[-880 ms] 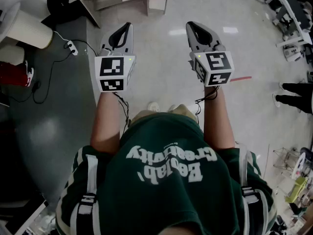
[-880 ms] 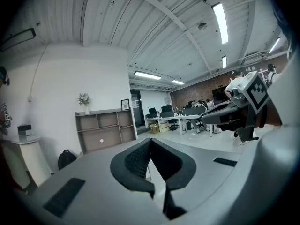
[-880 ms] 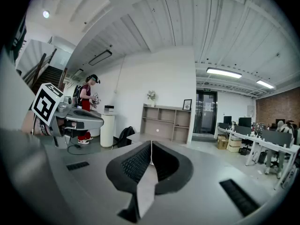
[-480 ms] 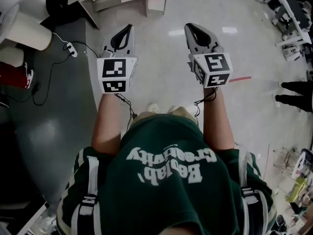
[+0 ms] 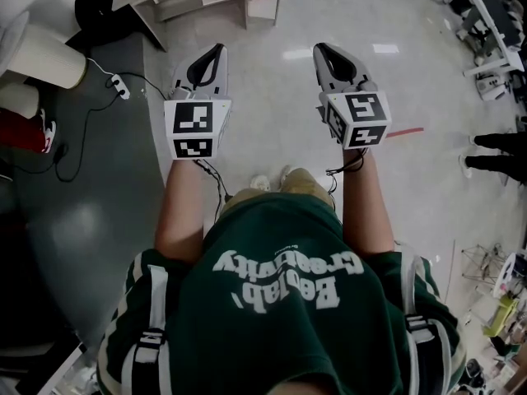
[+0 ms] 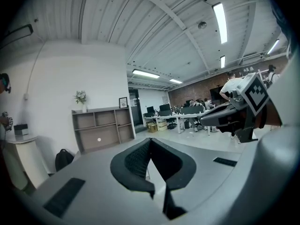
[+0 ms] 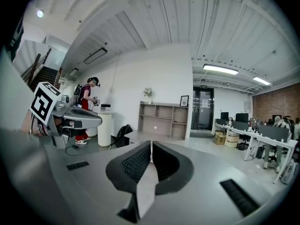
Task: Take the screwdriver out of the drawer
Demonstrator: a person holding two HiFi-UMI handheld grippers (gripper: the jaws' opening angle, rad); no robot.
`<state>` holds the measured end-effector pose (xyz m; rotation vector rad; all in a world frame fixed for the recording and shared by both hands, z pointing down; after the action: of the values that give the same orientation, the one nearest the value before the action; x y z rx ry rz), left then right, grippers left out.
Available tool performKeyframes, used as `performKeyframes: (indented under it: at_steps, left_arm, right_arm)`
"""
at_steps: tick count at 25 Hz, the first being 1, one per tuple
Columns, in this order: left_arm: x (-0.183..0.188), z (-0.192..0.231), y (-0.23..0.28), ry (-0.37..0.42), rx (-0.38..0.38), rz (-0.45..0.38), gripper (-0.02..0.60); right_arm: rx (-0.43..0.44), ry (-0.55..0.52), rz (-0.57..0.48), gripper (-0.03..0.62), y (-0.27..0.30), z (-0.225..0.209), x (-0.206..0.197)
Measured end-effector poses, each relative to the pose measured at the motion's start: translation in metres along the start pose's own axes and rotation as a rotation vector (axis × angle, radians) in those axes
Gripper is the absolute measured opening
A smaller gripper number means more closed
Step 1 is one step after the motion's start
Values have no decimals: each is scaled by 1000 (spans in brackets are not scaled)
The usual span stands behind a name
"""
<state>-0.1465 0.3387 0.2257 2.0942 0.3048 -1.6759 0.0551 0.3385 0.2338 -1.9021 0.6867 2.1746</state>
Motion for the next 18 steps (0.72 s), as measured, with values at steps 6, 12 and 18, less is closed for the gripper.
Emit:
performKeyframes:
  at_steps: [6,12,18]
  left_arm:
    - [-3,2,24,-4,-4,8,17]
    - [3,10,64,7,9,16,17]
    - [11,27,122,14,25,15,17]
  right_arm:
    - [16,-2,2,37,20,-11,1]
    - [45,10,-10,37,57,-38,3]
    - [79,-1,-25,37,111,-73,12]
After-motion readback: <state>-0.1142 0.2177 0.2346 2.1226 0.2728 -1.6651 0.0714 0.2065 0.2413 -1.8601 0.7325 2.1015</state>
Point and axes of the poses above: the fingertips, and each gripper's own axes: y forward along the fingers, z to its left, x out of its top, the point moved 4 cm from there along -y, backward along the fingers
